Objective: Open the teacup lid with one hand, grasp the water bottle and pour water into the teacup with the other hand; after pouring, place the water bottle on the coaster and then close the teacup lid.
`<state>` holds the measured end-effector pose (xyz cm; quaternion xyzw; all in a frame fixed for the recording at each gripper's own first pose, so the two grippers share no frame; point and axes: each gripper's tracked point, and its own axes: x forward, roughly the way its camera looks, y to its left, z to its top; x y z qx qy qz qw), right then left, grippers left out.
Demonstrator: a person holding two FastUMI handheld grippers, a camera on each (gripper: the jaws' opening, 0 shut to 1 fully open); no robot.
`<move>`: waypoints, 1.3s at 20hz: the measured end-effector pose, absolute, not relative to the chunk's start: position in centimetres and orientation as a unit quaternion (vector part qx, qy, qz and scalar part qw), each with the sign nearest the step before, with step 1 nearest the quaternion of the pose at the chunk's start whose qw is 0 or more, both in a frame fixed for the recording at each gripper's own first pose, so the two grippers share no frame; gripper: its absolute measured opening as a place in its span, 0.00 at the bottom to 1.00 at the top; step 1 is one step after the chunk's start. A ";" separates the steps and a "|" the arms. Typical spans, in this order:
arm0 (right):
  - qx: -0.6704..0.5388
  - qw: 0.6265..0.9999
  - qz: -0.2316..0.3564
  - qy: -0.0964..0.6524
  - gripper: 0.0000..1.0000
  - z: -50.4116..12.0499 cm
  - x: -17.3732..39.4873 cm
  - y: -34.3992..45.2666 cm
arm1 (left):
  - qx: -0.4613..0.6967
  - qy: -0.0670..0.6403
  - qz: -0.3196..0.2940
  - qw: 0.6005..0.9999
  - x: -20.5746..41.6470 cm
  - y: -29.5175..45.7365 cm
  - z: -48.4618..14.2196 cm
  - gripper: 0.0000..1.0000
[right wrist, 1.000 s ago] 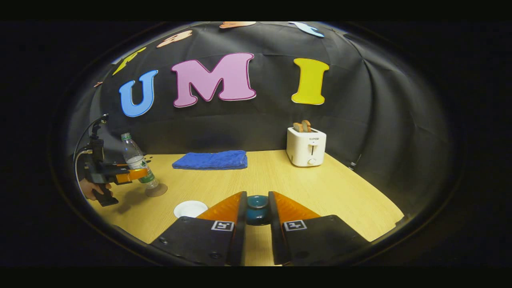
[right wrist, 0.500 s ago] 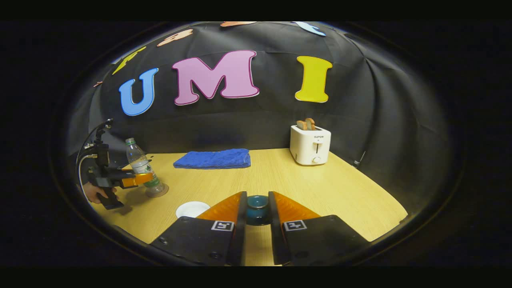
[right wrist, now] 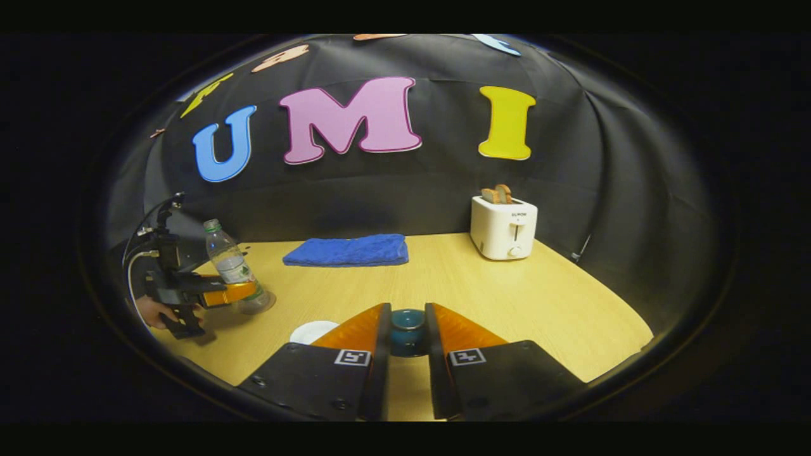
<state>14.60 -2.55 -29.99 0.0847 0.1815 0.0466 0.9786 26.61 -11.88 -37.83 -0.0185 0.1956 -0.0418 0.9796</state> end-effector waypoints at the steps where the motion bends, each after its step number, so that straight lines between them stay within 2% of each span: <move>1: 0.087 0.978 0.051 0.181 0.30 -30.0 14.7 -2.1 | -0.019 0.195 -0.042 0.980 26.5 -11.9 -37.8 0.95; 8: 0.101 0.973 0.099 0.183 0.30 -30.4 14.6 3.1 | 0.000 0.202 -0.043 0.978 24.2 -11.7 -38.2 0.95; 9: 0.101 0.972 0.106 0.185 0.26 -30.7 14.7 4.0 | -0.002 0.205 -0.043 0.978 23.6 -11.8 -38.4 0.95; 12: 0.103 0.968 0.124 0.191 0.30 -31.7 14.6 6.2 | -0.010 0.213 -0.038 0.976 21.0 -11.9 -38.8 0.95; 25: 0.079 0.964 0.139 0.211 0.30 -35.1 14.9 9.2 | -0.044 0.245 -0.011 0.968 14.3 -12.6 -39.5 0.95; 26: 0.075 0.965 0.140 0.211 0.25 -35.2 14.9 9.3 | -0.043 0.245 -0.010 0.968 14.1 -12.4 -39.4 0.95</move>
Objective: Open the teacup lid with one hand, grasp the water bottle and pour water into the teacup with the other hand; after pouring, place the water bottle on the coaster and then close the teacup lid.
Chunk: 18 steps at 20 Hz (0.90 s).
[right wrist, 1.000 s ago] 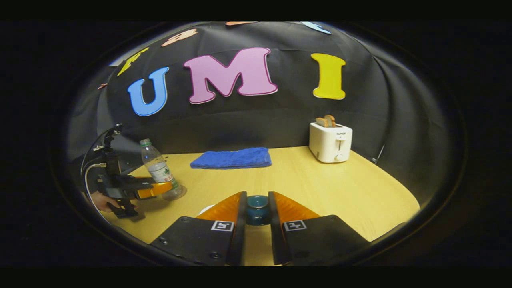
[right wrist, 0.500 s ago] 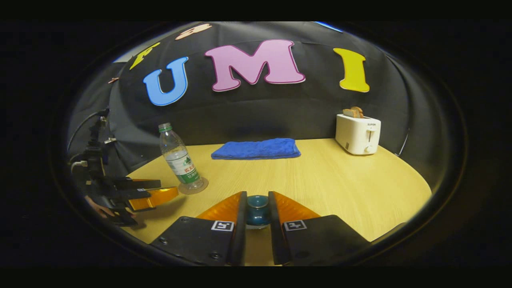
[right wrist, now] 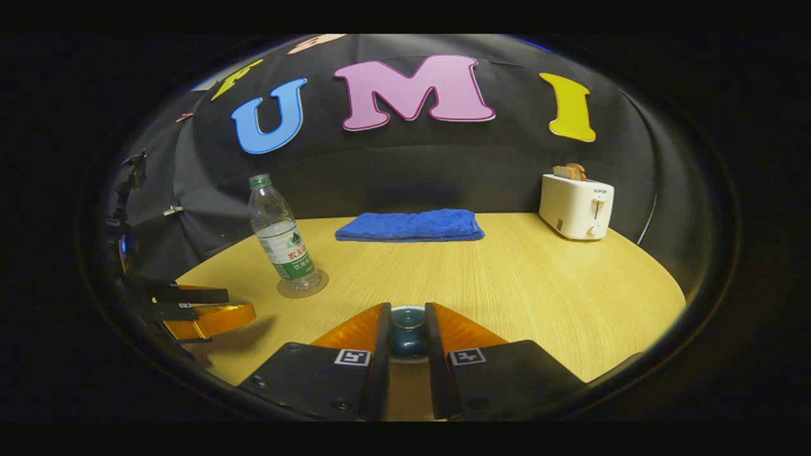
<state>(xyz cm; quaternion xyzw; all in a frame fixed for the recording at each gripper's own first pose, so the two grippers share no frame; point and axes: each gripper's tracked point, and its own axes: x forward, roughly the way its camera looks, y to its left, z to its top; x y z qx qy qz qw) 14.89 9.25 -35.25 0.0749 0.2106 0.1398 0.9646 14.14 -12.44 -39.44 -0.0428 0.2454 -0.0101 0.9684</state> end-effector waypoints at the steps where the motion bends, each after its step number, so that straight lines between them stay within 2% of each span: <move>1: 0.069 0.965 0.138 0.212 0.30 -35.5 14.8 9.3 | -0.041 0.245 -0.009 0.969 14.0 -12.3 -39.4 0.95; 3: 0.062 0.967 0.135 0.209 0.32 -35.5 14.7 9.3 | -0.038 0.242 -0.008 0.969 13.8 -12.1 -39.0 0.95; 4: 0.061 0.966 0.133 0.212 0.39 -35.7 14.6 9.2 | -0.037 0.241 -0.007 0.970 13.7 -12.1 -38.8 0.95; 5: 0.061 0.966 0.133 0.212 0.35 -35.6 14.5 9.3 | -0.036 0.239 -0.007 0.970 13.6 -12.0 -38.5 0.95; 6: 0.064 0.964 0.136 0.217 0.44 -35.7 14.5 9.5 | -0.037 0.238 -0.005 0.971 13.5 -11.9 -38.2 0.95; 7: 0.067 0.963 0.140 0.221 0.45 -35.7 14.3 9.5 | -0.039 0.237 -0.004 0.971 13.4 -11.9 -37.9 0.95; 8: 0.071 0.962 0.143 0.220 0.64 -35.0 14.0 9.6 | -0.041 0.238 -0.001 0.970 13.2 -11.9 -37.6 0.95; 9: 0.071 0.963 0.142 0.217 0.71 -34.3 13.8 9.4 | -0.043 0.239 0.001 0.970 12.9 -12.1 -37.3 0.95; 10: 0.069 0.964 0.143 0.214 0.87 -33.3 13.4 9.3 | -0.044 0.238 0.001 0.970 12.6 -12.2 -36.8 0.95; 11: 0.064 0.964 0.143 0.213 0.79 -32.3 13.0 9.0 | -0.044 0.238 0.001 0.970 12.3 -12.5 -36.2 0.95; 12: 0.061 0.965 0.144 0.212 0.89 -31.2 12.5 8.8 | -0.042 0.239 0.001 0.970 12.0 -12.6 -35.5 0.95; 17: 0.051 0.963 0.148 0.218 0.92 -24.3 8.6 8.1 | -0.062 0.236 0.008 0.970 10.2 -13.2 -30.5 0.95; 18: 0.050 0.964 0.146 0.216 0.89 -22.7 8.0 8.0 | -0.064 0.230 0.009 0.971 9.8 -13.0 -29.4 0.95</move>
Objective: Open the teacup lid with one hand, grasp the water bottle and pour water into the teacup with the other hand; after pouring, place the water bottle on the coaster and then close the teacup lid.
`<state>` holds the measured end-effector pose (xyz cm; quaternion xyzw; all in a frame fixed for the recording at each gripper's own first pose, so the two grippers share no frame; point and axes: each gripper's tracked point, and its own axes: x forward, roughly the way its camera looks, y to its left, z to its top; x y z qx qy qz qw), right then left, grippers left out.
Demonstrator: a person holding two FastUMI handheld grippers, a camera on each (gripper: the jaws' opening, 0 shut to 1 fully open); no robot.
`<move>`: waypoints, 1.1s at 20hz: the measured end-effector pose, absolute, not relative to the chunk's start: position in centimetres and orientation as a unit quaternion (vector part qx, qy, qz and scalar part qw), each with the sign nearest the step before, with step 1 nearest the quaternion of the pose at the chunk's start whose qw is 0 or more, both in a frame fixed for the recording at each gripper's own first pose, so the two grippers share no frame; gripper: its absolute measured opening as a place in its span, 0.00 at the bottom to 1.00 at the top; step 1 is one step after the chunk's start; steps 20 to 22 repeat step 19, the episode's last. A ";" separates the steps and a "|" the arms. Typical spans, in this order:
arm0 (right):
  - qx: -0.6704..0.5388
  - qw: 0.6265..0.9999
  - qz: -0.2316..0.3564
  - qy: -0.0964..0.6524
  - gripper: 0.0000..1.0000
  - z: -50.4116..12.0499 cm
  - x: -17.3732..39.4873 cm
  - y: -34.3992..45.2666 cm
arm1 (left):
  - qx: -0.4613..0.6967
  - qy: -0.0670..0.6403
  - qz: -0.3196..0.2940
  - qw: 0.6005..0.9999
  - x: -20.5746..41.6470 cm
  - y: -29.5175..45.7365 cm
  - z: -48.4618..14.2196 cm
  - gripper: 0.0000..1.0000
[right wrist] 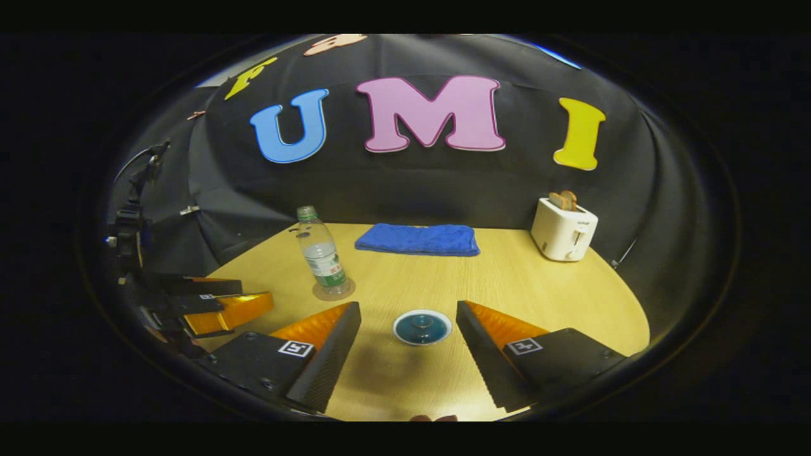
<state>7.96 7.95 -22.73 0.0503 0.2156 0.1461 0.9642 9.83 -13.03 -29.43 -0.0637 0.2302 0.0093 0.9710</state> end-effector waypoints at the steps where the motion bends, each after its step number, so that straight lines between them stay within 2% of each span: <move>1: 0.052 0.965 0.145 0.211 0.94 -21.4 7.4 8.0 | -0.065 0.225 0.013 0.972 9.5 -12.8 -28.4 0.94; 4: 0.057 0.972 0.129 0.189 0.95 -17.0 6.0 7.3 | -0.064 0.202 0.012 0.977 8.5 -12.3 -24.6 0.95; 5: 0.058 0.974 0.124 0.181 0.91 -15.9 5.7 7.2 | -0.061 0.195 0.009 0.979 8.2 -12.1 -23.7 0.93; 6: 0.058 0.976 0.121 0.173 0.95 -14.9 5.3 6.9 | -0.059 0.189 0.007 0.980 7.8 -11.9 -23.0 0.94; 10: 0.057 0.980 0.122 0.146 0.96 -12.0 4.0 6.4 | -0.059 0.171 0.002 0.983 5.8 -11.5 -20.8 0.95; 16: 0.059 0.987 0.093 0.118 0.95 -10.1 2.3 4.8 | -0.044 0.151 -0.005 0.988 2.8 -10.7 -19.4 0.95; 22: 0.056 0.987 0.085 0.121 0.95 -10.5 1.7 4.4 | -0.045 0.156 -0.005 0.987 2.1 -10.4 -19.8 0.94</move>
